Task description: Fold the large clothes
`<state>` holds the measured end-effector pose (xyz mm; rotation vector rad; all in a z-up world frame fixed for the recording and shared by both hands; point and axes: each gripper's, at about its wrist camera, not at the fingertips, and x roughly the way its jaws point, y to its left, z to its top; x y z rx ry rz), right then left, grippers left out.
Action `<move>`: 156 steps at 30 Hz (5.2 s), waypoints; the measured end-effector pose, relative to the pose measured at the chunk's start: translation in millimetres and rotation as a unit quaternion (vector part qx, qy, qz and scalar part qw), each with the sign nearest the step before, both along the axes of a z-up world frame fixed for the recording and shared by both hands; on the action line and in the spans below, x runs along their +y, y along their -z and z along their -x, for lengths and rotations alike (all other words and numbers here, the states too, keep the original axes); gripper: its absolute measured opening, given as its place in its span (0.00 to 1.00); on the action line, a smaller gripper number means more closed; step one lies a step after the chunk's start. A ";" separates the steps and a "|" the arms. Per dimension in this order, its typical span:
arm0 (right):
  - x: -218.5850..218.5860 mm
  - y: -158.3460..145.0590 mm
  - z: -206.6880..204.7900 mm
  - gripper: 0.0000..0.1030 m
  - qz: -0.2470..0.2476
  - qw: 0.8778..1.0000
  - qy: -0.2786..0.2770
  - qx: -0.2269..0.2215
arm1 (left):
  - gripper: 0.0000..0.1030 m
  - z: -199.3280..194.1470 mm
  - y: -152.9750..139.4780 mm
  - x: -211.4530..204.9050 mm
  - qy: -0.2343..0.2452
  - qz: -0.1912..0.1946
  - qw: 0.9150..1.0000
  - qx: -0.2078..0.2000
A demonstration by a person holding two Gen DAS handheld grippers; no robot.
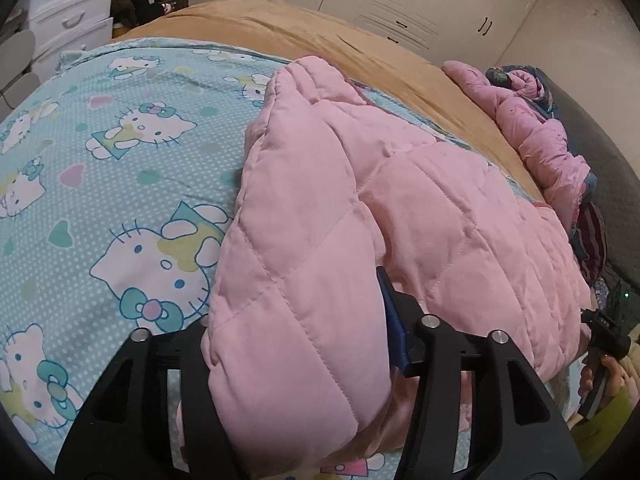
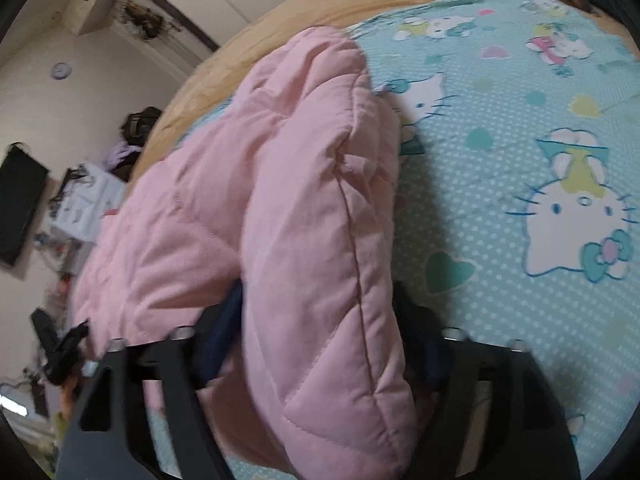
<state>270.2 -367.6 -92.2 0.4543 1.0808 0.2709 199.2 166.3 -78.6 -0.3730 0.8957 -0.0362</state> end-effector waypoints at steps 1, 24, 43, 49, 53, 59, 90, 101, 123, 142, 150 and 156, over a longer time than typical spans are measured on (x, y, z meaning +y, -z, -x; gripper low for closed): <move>0.6 -0.8 0.0 0.84 0.003 1.000 0.003 0.002 | 0.46 -0.5 -0.3 -0.8 0.000 -0.004 1.000 0.001; 15.2 -61.6 36.4 0.94 0.146 0.986 -0.002 -0.084 | 0.91 20.4 -19.7 0.0 -0.037 -0.073 0.996 0.034; 69.9 -148.0 164.6 0.96 0.152 0.953 -0.032 -0.261 | 0.91 116.4 -107.5 -54.6 -0.012 -0.096 0.987 -0.131; 89.8 -122.9 201.5 0.96 0.171 0.947 -0.036 -0.271 | 0.91 144.3 -95.5 -69.8 0.003 -0.107 0.983 -0.148; 103.8 -97.2 214.4 0.96 0.171 0.953 -0.044 -0.247 | 0.91 159.7 -81.8 -81.3 0.018 -0.111 0.984 -0.142; 111.7 -89.3 223.2 0.96 0.146 0.960 -0.036 -0.235 | 0.91 176.8 -77.2 -92.5 0.020 -0.104 0.983 -0.152; 117.2 -95.9 225.9 0.96 0.161 0.957 -0.042 -0.238 | 0.91 173.5 -78.9 -95.7 0.002 -0.136 0.981 -0.136; 117.3 -97.2 225.4 0.96 0.162 0.957 -0.044 -0.238 | 0.91 173.0 -79.7 -94.4 0.000 -0.139 0.981 -0.136; 117.9 -97.6 226.5 0.96 0.160 0.957 -0.043 -0.237 | 0.91 174.4 -80.5 -92.3 0.000 -0.140 0.981 -0.136; 118.3 -96.9 227.1 0.96 0.161 0.957 -0.043 -0.236 | 0.91 174.5 -80.6 -92.9 0.002 -0.142 0.981 -0.135; 116.7 -96.2 227.5 0.96 0.158 0.958 -0.043 -0.234 | 0.91 175.2 -80.4 -92.4 0.005 -0.145 0.980 -0.135; 115.4 -96.2 227.8 0.96 0.159 0.959 -0.042 -0.231 | 0.91 175.5 -79.9 -90.0 0.012 -0.137 0.981 -0.136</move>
